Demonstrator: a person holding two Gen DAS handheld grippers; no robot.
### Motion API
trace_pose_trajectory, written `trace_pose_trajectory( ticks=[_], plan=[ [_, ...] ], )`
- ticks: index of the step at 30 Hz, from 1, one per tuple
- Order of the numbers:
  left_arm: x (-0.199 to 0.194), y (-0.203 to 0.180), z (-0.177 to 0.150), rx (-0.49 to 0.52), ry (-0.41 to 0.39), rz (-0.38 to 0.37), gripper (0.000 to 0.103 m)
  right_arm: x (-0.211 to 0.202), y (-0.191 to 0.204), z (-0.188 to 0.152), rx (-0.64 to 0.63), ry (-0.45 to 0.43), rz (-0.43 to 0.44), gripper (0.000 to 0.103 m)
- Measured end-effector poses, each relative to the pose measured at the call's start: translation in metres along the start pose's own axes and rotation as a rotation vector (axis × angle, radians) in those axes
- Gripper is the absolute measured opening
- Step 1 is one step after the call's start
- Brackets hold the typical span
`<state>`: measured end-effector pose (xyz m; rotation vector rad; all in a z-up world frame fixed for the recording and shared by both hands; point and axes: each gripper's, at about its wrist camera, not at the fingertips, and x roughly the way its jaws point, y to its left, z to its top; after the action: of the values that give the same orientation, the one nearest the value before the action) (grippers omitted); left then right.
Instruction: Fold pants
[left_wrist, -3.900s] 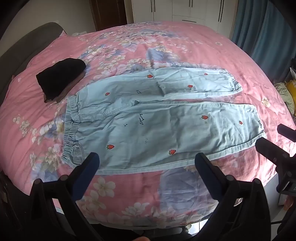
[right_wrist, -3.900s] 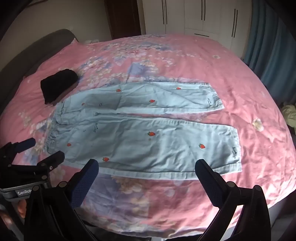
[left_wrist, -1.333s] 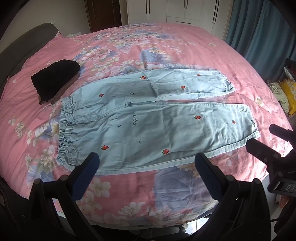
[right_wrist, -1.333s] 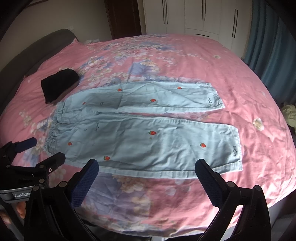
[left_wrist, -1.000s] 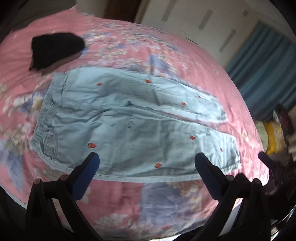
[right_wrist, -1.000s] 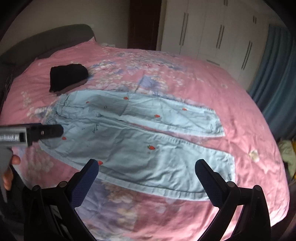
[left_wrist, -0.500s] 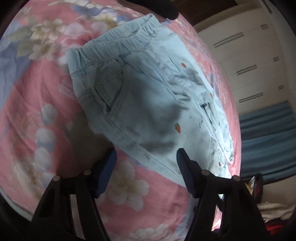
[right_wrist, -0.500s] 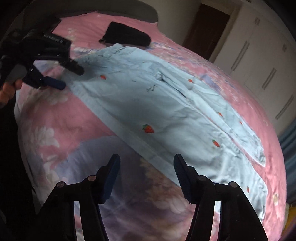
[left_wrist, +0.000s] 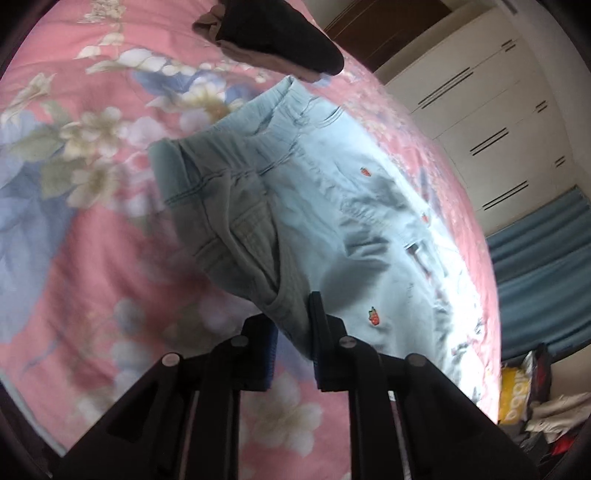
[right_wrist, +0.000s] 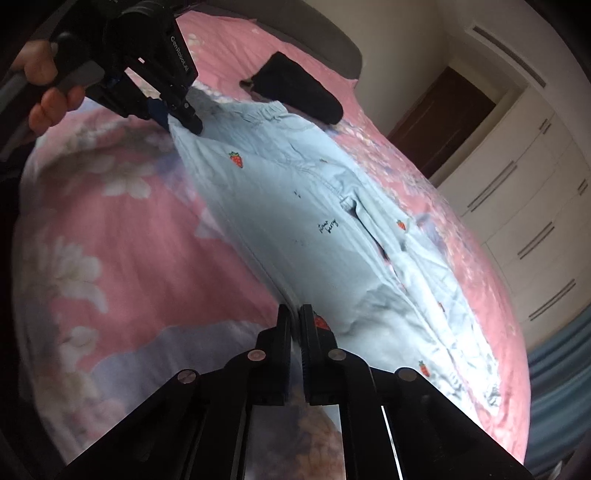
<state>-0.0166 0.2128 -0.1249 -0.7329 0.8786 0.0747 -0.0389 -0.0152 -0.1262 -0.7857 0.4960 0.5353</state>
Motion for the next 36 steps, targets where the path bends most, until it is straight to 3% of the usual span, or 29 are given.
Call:
trace_pose_trajectory(
  ticks=[2, 4, 7, 9, 11, 12, 14, 17, 18, 21, 24, 27, 30, 32, 36],
  plan=[
    [0.007, 0.009, -0.004, 0.0, 0.027, 0.036, 0.018, 0.007, 0.011, -0.006, -0.009, 0.03, 0.05, 0.005],
    [0.014, 0.007, -0.002, 0.031, 0.06, 0.063, 0.021, 0.018, 0.022, -0.01, -0.048, 0.056, 0.034, 0.005],
    [0.001, -0.004, 0.001, 0.16, 0.06, 0.141, 0.033, 0.014, 0.007, -0.005, 0.061, 0.058, 0.075, 0.007],
    [-0.021, -0.009, -0.004, 0.276, 0.002, 0.214, 0.043, 0.0, -0.015, -0.002, 0.166, 0.028, 0.138, 0.015],
    [-0.04, -0.015, -0.005, 0.345, -0.06, 0.23, 0.054, -0.014, -0.044, -0.006, 0.283, -0.02, 0.162, 0.023],
    [-0.046, -0.019, -0.005, 0.364, -0.091, 0.229, 0.059, -0.016, -0.058, -0.01, 0.344, -0.028, 0.159, 0.028],
    [-0.041, -0.031, -0.002, 0.383, -0.12, 0.201, 0.078, -0.003, -0.085, -0.019, 0.452, 0.008, 0.103, 0.045],
    [-0.006, -0.048, 0.001, 0.43, -0.08, 0.175, 0.078, 0.039, -0.105, -0.049, 0.533, 0.225, 0.004, 0.045],
    [0.015, -0.052, 0.0, 0.457, -0.021, 0.224, 0.078, 0.05, -0.108, -0.06, 0.561, 0.29, 0.009, 0.045],
    [0.053, -0.049, -0.012, 0.517, 0.073, 0.346, 0.079, 0.033, -0.124, -0.087, 0.701, 0.268, 0.054, 0.045],
    [0.046, -0.048, -0.017, 0.568, 0.042, 0.342, 0.082, 0.003, -0.148, -0.112, 0.84, 0.254, -0.037, 0.045],
    [0.045, -0.041, -0.011, 0.525, 0.052, 0.323, 0.083, -0.03, -0.181, -0.163, 1.128, 0.258, -0.135, 0.045],
    [0.045, -0.044, -0.011, 0.503, 0.046, 0.339, 0.083, -0.046, -0.196, -0.222, 1.403, 0.346, -0.257, 0.046],
    [0.05, -0.049, -0.013, 0.507, 0.04, 0.356, 0.086, -0.051, -0.199, -0.254, 1.545, 0.346, -0.238, 0.046],
    [0.051, -0.054, -0.016, 0.5, 0.043, 0.37, 0.088, -0.047, -0.211, -0.257, 1.611, 0.265, -0.207, 0.046]
  ],
)
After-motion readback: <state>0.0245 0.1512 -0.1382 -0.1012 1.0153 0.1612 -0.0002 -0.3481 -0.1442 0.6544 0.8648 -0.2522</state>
